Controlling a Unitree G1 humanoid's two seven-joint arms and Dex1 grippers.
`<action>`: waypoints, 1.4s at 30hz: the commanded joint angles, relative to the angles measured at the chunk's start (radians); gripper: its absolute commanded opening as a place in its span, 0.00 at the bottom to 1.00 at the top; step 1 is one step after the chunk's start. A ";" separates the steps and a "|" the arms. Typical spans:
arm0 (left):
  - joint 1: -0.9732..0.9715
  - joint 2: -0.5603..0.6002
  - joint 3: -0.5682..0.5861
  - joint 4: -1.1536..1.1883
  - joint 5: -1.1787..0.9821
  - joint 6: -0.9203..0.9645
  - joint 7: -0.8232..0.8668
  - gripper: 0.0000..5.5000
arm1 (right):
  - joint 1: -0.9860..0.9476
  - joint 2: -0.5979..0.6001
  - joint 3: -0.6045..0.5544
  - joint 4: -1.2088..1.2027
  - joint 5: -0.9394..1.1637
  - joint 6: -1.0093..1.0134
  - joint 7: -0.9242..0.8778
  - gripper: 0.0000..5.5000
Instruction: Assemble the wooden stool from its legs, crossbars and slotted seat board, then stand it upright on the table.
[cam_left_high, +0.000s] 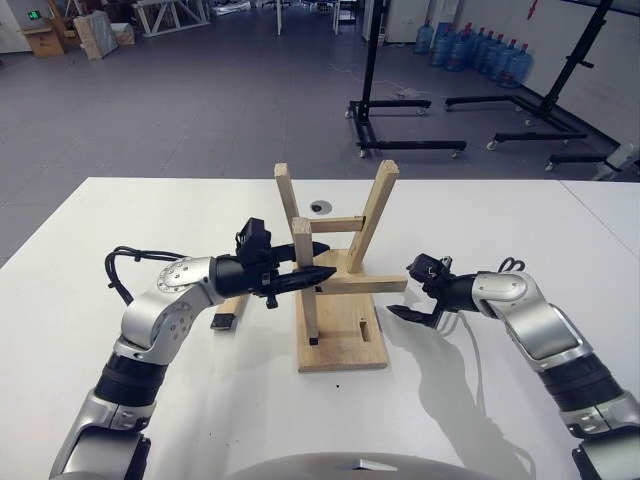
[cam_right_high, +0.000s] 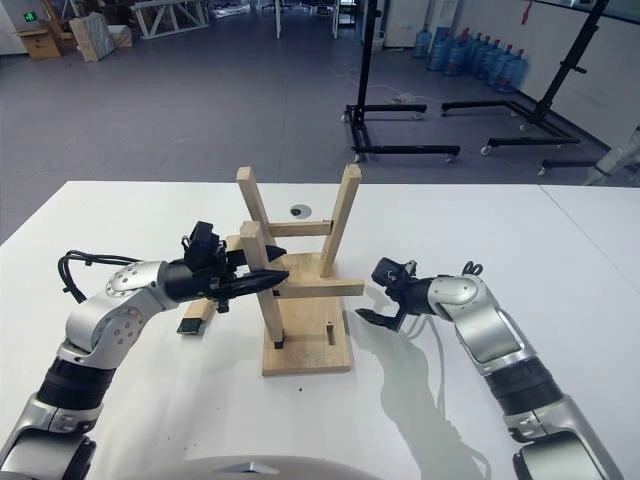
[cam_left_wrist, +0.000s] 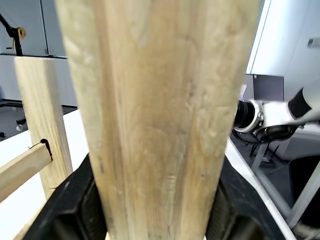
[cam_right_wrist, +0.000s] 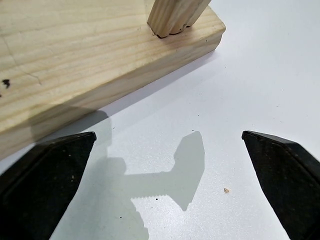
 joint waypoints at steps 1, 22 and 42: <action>0.131 0.078 -0.097 -0.039 0.194 -0.045 0.028 0.38 | 0.018 0.007 0.002 -0.021 -0.001 0.013 -0.006 0.98; 0.194 0.126 -0.152 0.119 0.322 -0.274 0.141 0.37 | 0.062 0.039 0.001 -0.024 0.003 0.028 -0.025 0.98; 0.223 0.194 -0.089 0.063 0.387 -0.215 0.111 0.71 | 0.048 0.053 0.002 0.002 -0.005 0.015 -0.029 0.98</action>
